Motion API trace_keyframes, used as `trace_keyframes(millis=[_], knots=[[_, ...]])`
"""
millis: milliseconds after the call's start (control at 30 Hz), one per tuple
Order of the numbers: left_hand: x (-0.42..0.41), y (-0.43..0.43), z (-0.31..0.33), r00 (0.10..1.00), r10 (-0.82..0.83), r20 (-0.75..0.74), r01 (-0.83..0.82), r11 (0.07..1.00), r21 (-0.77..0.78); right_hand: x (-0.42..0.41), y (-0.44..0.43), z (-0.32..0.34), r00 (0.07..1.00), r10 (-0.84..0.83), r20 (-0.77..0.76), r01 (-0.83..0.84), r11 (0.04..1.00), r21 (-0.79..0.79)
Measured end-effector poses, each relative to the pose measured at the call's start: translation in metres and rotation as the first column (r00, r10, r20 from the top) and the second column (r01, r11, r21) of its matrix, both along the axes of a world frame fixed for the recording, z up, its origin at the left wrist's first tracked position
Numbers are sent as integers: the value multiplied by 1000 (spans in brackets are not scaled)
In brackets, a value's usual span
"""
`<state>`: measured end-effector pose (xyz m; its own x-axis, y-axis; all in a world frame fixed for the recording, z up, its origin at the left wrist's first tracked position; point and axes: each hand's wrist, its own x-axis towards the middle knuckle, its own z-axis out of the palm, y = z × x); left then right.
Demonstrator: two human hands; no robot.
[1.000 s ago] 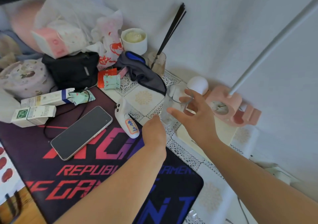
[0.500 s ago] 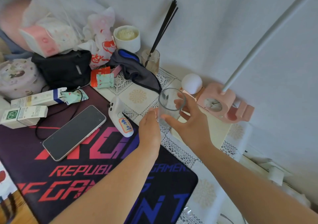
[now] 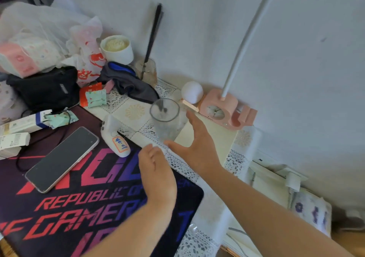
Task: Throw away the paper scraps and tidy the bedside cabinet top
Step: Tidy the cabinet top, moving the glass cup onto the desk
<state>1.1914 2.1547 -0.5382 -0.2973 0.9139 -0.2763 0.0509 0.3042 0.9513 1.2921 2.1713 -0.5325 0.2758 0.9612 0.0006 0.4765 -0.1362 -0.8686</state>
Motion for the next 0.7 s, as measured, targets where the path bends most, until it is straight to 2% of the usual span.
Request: trace_keyframes(millis=[67, 200, 300, 400, 600, 700], knots=[[18, -45, 0, 980, -192, -51, 197, 973, 122, 23, -24, -3, 999, -31, 41, 32, 999, -10], [68, -97, -16, 857, -475, -202, 513, 828, 227, 89, -92, -16, 966, -231, 116, 235, 972, -17], [111, -115, -23, 754, -599, -269, 649, 742, 167, 141, -151, -39, 875, -448, 184, 460, 887, -31], [149, -134, -39, 603, -711, -363, 784, 613, 102, 180, -206, -68, 765, -597, 240, 633, 765, -117], [213, -168, -92, 376, -827, -417, 904, 427, -33, 223, -281, -122, 694, -664, 277, 719, 658, -222], [245, -183, -119, 282, -888, -364, 934, 341, -109, 237, -299, -147, 655, -709, 263, 756, 602, -259]])
